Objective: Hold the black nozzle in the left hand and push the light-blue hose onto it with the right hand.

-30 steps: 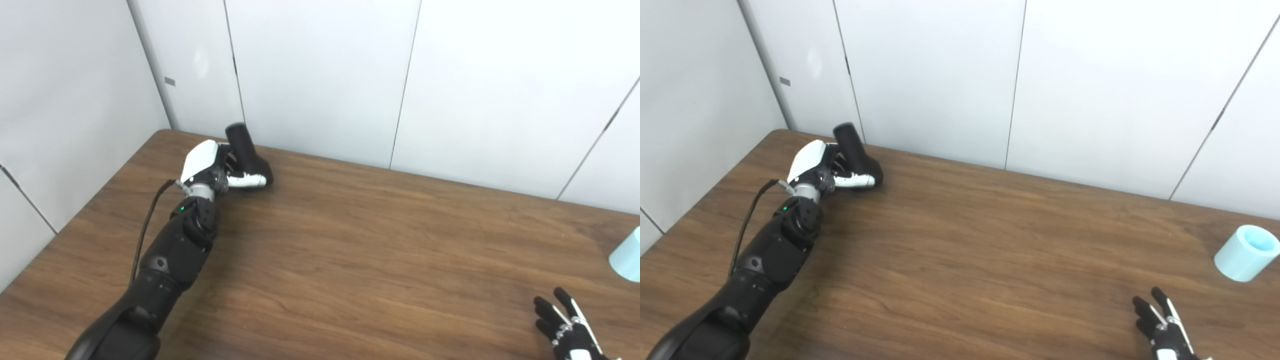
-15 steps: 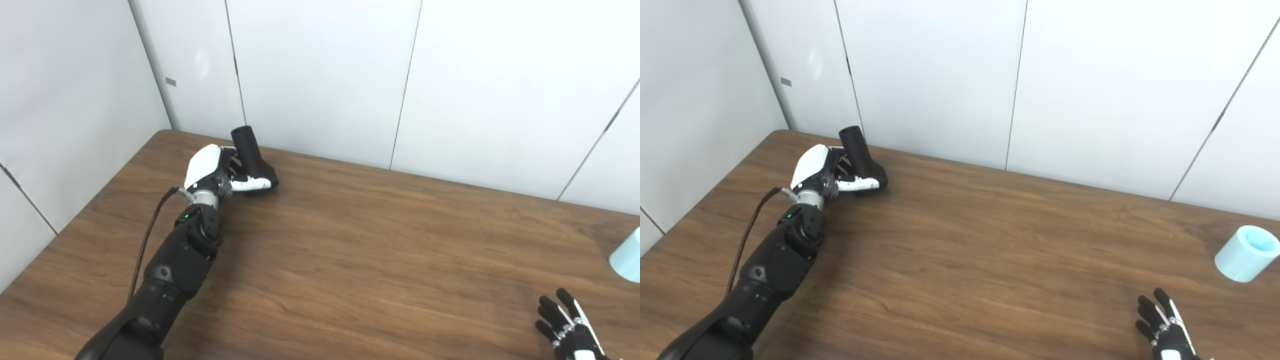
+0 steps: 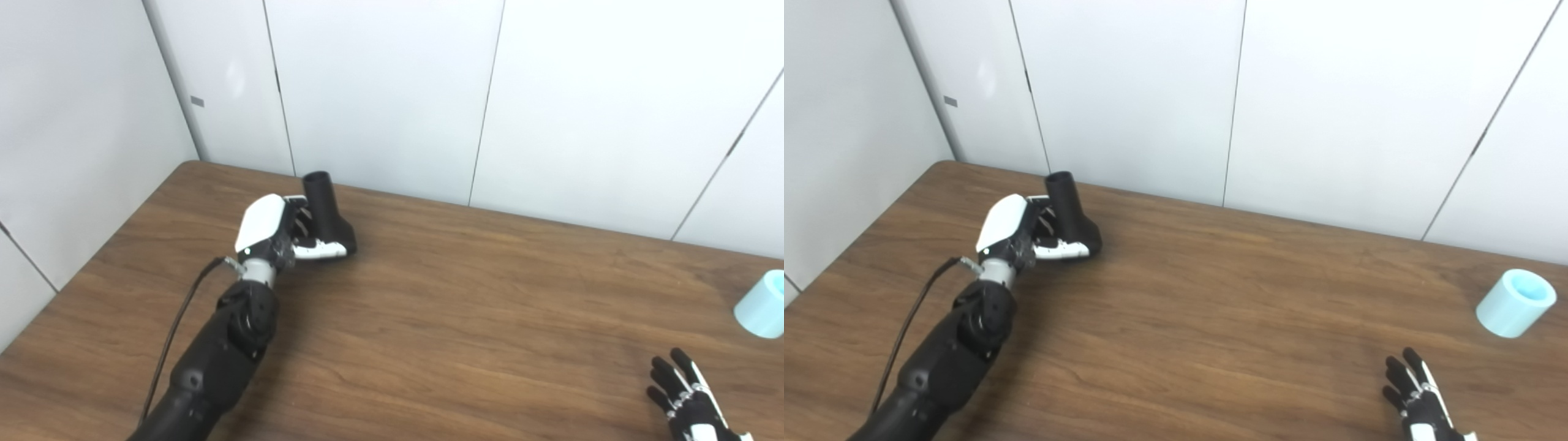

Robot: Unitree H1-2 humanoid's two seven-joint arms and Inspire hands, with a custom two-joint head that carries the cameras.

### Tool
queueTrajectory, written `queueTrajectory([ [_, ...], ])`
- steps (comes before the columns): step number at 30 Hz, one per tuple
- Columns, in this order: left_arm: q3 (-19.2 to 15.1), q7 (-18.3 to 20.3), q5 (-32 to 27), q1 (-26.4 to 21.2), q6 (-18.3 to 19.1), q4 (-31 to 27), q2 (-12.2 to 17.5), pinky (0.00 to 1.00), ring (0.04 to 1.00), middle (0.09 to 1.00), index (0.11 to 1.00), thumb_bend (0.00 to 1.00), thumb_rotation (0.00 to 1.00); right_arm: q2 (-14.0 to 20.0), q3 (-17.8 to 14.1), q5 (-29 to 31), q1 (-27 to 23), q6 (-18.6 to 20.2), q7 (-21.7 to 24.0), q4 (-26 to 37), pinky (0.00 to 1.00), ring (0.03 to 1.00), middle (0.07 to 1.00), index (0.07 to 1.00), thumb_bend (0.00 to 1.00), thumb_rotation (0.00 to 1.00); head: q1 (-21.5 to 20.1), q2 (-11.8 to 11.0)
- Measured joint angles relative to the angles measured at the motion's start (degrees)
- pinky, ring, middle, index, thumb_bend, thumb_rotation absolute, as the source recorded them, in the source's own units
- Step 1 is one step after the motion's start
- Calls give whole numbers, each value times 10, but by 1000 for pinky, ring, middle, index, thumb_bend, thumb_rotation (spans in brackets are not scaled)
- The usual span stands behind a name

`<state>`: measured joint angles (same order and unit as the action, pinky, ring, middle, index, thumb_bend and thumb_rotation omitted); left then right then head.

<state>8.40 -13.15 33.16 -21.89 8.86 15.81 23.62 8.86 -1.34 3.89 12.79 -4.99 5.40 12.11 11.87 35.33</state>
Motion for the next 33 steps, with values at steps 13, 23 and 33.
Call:
queueTrajectory([
  [13,24,23,86,77,-1,-189,-24,387,388,467,501,501,0,-5,3,-11,-3,-5,-7,-4,860,899,884,930,421,919,-34,-3],
  [23,49,28,96,132,-53,-228,-66,342,448,485,485,477,0,-17,10,-31,-6,-3,-16,-4,870,895,869,930,445,947,-62,5],
  [33,59,19,96,166,-113,-226,-95,334,429,466,503,475,0,-21,18,-52,-8,-2,-37,-3,849,895,880,924,473,944,-94,18],
])
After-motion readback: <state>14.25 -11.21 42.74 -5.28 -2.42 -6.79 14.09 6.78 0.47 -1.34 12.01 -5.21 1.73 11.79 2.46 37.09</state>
